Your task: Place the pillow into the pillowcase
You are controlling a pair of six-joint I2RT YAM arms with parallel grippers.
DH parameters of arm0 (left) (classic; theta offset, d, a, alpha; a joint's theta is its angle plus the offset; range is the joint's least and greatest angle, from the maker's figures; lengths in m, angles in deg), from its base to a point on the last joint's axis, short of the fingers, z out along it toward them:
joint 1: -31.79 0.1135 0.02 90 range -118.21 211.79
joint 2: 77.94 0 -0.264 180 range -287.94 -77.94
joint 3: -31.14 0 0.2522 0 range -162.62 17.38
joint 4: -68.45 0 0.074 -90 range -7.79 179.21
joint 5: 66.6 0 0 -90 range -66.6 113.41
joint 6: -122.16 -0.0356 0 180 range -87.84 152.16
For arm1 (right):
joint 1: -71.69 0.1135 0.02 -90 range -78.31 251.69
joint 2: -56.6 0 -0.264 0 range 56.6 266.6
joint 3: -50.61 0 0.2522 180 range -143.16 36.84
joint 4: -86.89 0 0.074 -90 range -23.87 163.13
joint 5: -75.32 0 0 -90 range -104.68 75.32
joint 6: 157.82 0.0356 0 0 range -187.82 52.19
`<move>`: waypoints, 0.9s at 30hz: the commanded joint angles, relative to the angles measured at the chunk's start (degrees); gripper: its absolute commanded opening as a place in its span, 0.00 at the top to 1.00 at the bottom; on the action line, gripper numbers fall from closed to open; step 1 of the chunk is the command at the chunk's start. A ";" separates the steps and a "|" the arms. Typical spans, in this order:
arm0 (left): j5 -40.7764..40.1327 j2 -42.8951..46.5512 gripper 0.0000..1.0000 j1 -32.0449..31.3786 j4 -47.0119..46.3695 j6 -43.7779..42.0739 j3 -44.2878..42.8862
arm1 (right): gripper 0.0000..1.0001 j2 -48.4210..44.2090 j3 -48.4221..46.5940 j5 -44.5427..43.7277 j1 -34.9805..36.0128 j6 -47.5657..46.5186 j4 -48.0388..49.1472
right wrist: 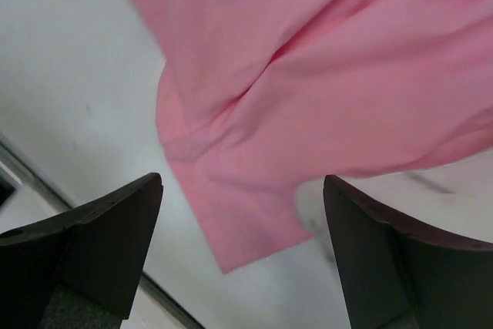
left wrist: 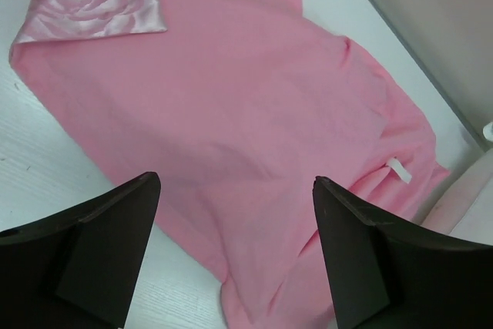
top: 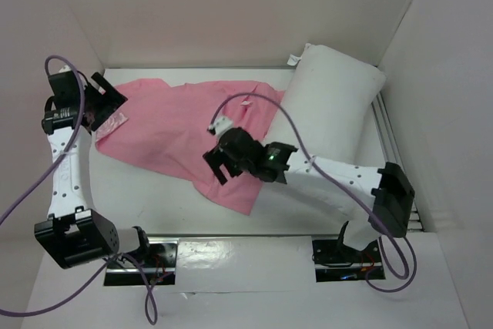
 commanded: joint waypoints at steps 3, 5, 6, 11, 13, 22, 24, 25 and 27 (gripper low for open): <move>-0.17 2.05 0.10 -9.22 -3.76 -2.26 4.52 | 0.37 -7.34 -10.02 -5.05 -10.20 4.15 -9.32; -0.15 0.30 0.12 -14.83 -4.99 -2.26 6.55 | 0.59 -5.42 -11.78 -3.75 -15.13 7.40 -11.62; -0.15 -1.44 0.12 -16.78 -6.65 -2.26 7.35 | 0.72 -4.27 -12.39 -1.99 -16.62 8.63 -13.63; -0.15 -11.72 0.12 -25.40 -6.94 -1.04 6.22 | 0.87 2.32 -11.36 0.84 -23.40 14.43 -16.11; -0.15 -15.15 0.12 -28.65 -6.93 -1.03 4.47 | 0.87 2.86 -8.72 -1.53 -23.40 16.28 -18.65; -5.86 -26.50 0.13 -37.27 -1.49 -2.17 -0.90 | 0.97 -14.43 5.63 -10.49 -26.74 31.48 -36.49; -7.44 -27.04 0.13 -37.80 -0.87 -2.79 -3.27 | 0.97 -15.59 2.13 -11.90 -26.74 31.49 -37.21; -8.23 -27.82 0.13 -39.37 0.00 -3.48 -3.98 | 0.97 -15.60 1.06 -11.91 -25.96 30.71 -35.99; -10.42 -28.44 0.15 -40.61 1.67 -4.19 -6.17 | 0.93 -14.38 -2.01 -12.43 -25.17 28.95 -32.12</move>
